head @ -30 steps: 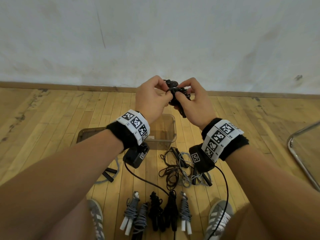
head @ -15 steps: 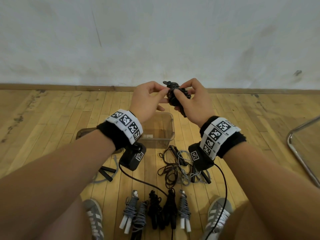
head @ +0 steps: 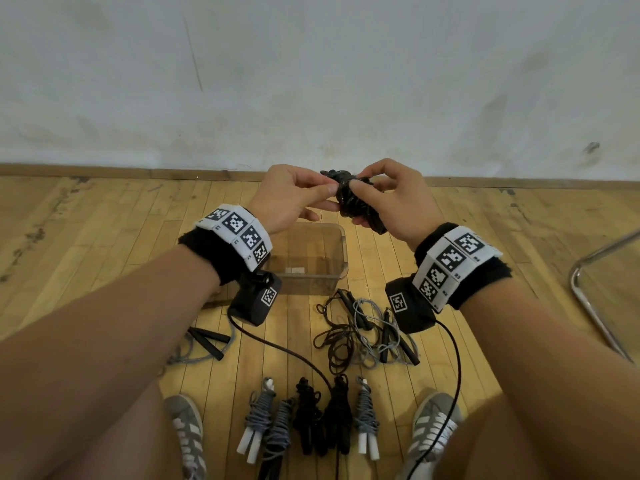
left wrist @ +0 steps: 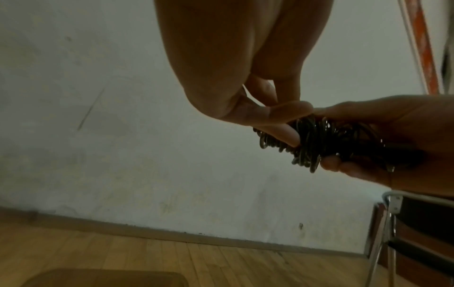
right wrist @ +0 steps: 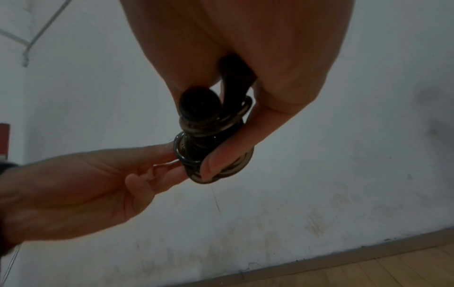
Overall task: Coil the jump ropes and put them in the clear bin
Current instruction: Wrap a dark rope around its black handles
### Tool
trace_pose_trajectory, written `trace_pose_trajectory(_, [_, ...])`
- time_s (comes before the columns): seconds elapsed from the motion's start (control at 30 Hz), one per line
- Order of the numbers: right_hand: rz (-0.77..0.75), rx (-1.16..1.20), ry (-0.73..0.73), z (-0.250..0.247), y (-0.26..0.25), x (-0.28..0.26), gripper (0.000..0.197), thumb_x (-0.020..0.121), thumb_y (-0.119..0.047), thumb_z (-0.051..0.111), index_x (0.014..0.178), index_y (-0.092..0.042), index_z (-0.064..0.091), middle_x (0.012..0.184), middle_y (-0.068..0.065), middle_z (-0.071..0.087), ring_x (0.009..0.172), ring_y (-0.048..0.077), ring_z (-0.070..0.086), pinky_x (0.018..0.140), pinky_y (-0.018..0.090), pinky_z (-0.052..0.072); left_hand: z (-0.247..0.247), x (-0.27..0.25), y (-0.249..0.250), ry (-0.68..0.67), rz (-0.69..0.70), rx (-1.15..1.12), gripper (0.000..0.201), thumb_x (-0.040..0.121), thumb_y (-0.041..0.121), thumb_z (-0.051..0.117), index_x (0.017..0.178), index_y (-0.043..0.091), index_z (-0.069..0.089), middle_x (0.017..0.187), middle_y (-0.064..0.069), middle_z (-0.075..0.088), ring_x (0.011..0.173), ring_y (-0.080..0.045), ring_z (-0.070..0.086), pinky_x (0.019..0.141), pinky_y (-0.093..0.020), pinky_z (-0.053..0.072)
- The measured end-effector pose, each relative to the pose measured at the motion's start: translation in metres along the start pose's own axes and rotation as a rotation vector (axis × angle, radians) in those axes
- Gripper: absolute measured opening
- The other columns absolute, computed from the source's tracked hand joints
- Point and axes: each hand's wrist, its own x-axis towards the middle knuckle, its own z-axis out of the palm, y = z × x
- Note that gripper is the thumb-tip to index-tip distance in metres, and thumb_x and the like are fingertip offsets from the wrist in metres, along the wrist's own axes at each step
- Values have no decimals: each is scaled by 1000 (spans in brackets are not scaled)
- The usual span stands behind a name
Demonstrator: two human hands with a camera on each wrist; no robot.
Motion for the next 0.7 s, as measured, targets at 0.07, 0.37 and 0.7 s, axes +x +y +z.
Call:
trace_pose_trajectory(0.07, [-40, -111, -10, 1, 3, -2, 19, 96, -27, 69, 107, -16, 60, 97, 8, 70, 65, 23, 75, 55, 36, 61, -2, -1, -1, -33, -1, 63, 7, 93, 6, 72, 99, 5, 76, 96, -11, 79, 84, -21, 78, 58, -22, 59])
trace_pose_trajectory(0.37, [-61, 139, 30, 15, 5, -8, 18, 100, -26, 64, 107, -14, 53, 107, 14, 67, 72, 28, 77, 61, 36, 61, 14, -1, -2, 264, 33, -17, 11, 96, 11, 65, 88, 7, 72, 79, -9, 77, 72, -18, 77, 67, -26, 62])
trace_pose_trajectory(0.7, [-89, 279, 49, 25, 8, -10, 24, 99, -19, 66, 117, -8, 53, 116, 18, 65, 79, 31, 76, 67, 39, 63, 4, 5, -1, 400, -111, -313, 22, 95, 15, 60, 103, -1, 72, 89, -4, 77, 70, -13, 74, 62, -24, 54])
